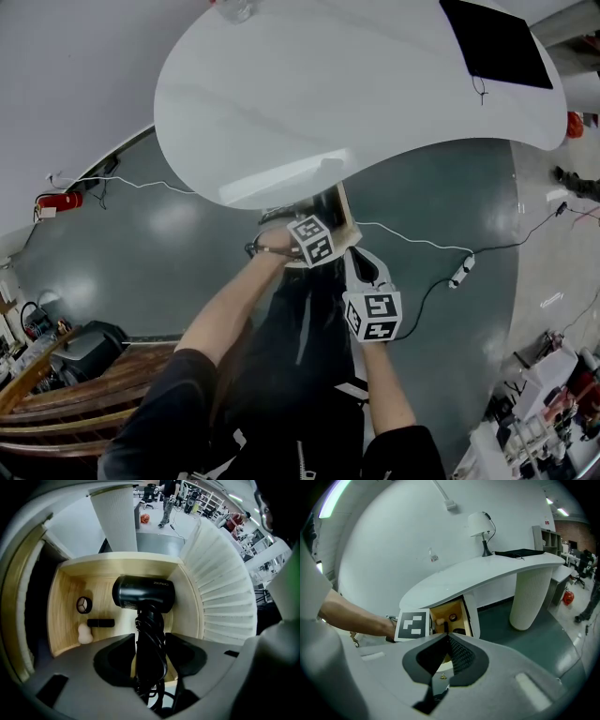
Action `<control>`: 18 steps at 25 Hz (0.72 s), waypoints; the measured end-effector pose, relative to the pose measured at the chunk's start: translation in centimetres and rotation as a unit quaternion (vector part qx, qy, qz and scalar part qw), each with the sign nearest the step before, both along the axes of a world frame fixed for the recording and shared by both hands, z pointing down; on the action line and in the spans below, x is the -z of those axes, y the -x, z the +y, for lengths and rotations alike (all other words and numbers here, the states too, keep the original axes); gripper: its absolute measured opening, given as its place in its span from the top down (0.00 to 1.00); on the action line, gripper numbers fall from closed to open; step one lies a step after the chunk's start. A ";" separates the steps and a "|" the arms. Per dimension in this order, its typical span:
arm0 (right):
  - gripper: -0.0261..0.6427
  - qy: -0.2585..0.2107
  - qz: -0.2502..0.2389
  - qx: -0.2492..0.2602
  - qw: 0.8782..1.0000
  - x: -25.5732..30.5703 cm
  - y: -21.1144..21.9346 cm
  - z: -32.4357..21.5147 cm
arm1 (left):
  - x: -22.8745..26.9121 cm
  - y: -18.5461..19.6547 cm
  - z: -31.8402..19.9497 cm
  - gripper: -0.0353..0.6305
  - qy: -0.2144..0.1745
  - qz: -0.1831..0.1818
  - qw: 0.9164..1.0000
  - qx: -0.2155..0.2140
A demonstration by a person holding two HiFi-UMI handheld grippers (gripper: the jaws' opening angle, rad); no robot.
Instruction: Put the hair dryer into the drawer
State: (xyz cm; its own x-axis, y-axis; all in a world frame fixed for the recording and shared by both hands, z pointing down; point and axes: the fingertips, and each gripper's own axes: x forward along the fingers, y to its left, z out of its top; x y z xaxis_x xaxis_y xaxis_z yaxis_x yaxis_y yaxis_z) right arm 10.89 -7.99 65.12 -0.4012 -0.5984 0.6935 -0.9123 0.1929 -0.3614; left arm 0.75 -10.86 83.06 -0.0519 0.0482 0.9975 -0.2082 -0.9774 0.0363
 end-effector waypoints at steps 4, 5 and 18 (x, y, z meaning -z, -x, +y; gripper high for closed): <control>0.96 -0.003 0.001 0.003 1.000 0.1 0.1 -0.1 | 0.9 -0.4 -0.5 0.65 -0.008 0.006 1.000 -0.002; 0.96 -0.003 0.001 0.004 1.000 0.2 0.2 0.0 | 1.0 -0.4 -0.4 0.65 -0.007 0.007 1.000 -0.002; 0.96 -0.014 0.002 0.013 1.000 1.5 0.6 -0.2 | 4.1 -0.8 -1.2 0.72 -0.041 0.045 0.998 0.011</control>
